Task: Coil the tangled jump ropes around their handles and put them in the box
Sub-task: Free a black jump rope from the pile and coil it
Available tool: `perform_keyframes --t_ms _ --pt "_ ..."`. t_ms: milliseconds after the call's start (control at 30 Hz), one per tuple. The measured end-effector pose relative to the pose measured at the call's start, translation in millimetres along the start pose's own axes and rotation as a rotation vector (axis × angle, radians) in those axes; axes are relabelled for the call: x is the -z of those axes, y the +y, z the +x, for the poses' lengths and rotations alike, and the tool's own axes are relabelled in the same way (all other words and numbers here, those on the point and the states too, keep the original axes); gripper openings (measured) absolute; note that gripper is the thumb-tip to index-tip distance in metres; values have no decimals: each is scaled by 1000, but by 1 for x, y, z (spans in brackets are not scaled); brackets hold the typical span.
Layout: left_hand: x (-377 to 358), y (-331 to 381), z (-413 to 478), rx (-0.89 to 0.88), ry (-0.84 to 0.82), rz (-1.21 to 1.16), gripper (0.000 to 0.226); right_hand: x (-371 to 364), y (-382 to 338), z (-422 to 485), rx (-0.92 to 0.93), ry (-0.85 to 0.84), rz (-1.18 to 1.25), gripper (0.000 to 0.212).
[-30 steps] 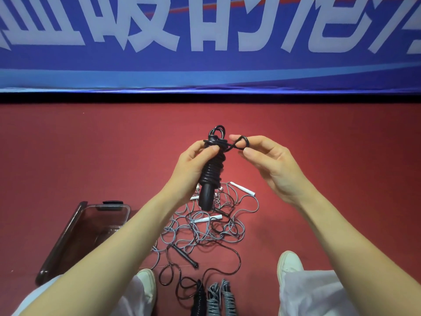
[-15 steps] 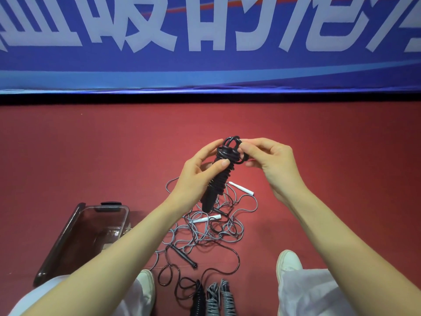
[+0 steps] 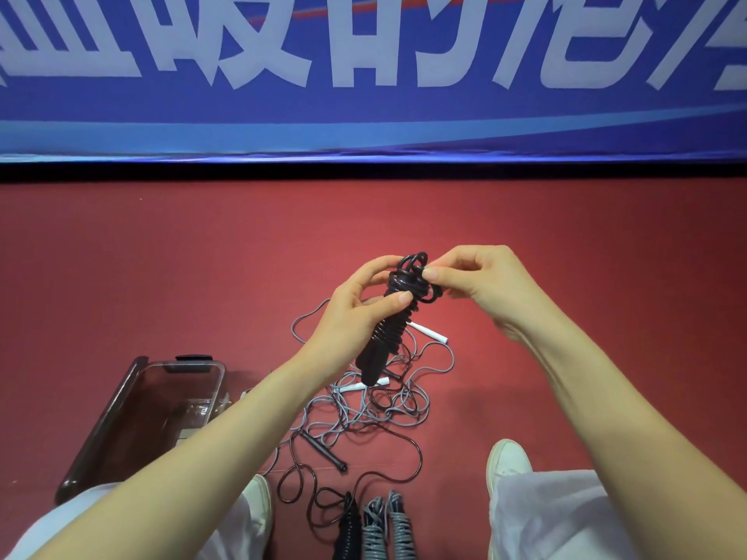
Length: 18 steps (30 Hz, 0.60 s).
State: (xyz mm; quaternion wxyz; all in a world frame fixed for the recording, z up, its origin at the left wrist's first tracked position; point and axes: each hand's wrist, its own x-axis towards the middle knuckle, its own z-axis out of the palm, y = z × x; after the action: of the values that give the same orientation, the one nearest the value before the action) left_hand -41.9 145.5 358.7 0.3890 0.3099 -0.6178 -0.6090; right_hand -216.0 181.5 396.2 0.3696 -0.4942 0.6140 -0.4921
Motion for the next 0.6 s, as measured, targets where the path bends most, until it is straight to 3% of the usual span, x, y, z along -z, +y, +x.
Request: perform_keyframes --t_ms 100,200,333,400,500,600 --pt "0 -2 0 1 -34 32 42 -5 5 0 -5 40 -43 13" --pt "1 -4 -1 -10 -86 56 43 -11 11 1 6 197 -13 29" --pt "-1 -3 0 23 -88 -68 38 -26 12 -7 281 335 -235 26" --pt "0 -4 3 49 -30 -122 36 -26 11 -7 294 247 -226 14" --pt "5 -4 6 81 31 -187 35 -17 10 -5 271 5 -135 29" --pt "7 -3 5 81 -3 -218 37 -15 10 -6 398 57 -229 35"
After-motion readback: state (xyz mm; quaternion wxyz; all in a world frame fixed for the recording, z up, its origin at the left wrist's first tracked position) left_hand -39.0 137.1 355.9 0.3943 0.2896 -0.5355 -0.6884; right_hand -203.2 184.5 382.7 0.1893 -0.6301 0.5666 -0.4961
